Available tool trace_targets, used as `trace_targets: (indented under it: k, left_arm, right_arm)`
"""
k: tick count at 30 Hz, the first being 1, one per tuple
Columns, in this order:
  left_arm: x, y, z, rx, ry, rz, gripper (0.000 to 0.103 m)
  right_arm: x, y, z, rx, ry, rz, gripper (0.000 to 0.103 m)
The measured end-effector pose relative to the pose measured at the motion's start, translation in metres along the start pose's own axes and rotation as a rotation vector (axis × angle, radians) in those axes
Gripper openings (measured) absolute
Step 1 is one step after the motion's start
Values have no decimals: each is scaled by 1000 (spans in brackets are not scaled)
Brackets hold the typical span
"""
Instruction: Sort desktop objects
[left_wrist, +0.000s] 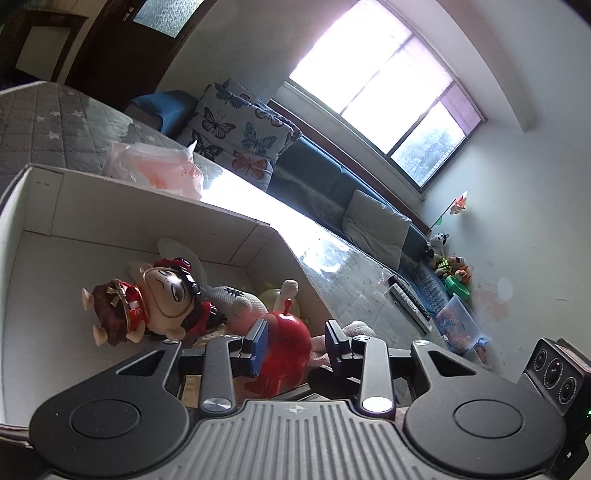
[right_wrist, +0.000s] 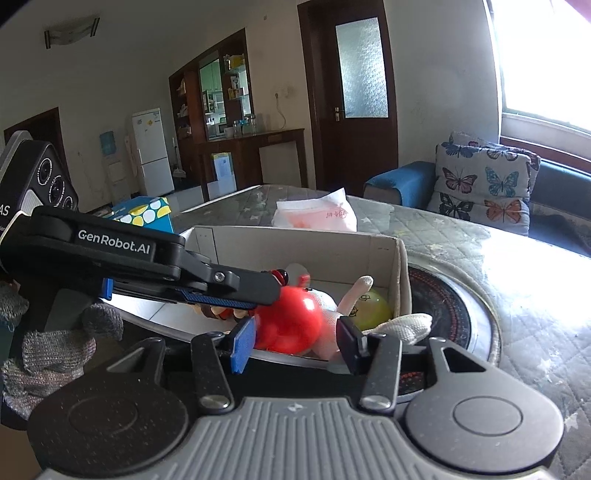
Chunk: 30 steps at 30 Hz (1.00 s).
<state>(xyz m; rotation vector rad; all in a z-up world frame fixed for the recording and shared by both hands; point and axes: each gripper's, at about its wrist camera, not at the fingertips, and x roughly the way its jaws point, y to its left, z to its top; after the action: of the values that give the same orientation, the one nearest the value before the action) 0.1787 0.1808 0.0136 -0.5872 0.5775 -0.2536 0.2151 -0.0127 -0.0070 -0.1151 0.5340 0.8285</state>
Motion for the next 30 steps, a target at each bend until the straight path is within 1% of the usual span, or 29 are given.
trace_targets:
  k: [2, 6, 8, 11, 15, 17, 19, 25, 30]
  left_arm:
    - [-5, -3, -1, 12, -7, 10, 36]
    - [-13, -13, -7, 42, -10, 43, 36]
    - [-18, -18, -12, 64, -6, 57, 36]
    - [-24, -26, -20, 102, 0, 81, 36]
    - [-29, -34, -33, 135, 29, 114, 37]
    - [-32, -38, -40, 156, 39, 141, 37]
    - [-34, -41, -45, 178, 41, 167, 38]
    - [-36, -41, -58, 200, 65, 228, 38]
    - [-38, -38, -66, 206, 79, 299, 38]
  right_arm:
    - [-5, 0, -1, 0, -7, -3, 57]
    - [-18, 2, -4, -4, -17, -14, 62]
    - [-23, 2, -6, -3, -20, -16, 70]
    - [-31, 3, -13, 4, -19, -25, 77]
    - [-37, 4, -23, 32, -5, -27, 82]
    - [-39, 6, -28, 41, 0, -27, 87]
    - [-41, 8, -31, 47, 3, -28, 87]
    - [-46, 17, -41, 59, 21, -44, 98]
    - [-46, 25, -48, 67, 46, -59, 101]
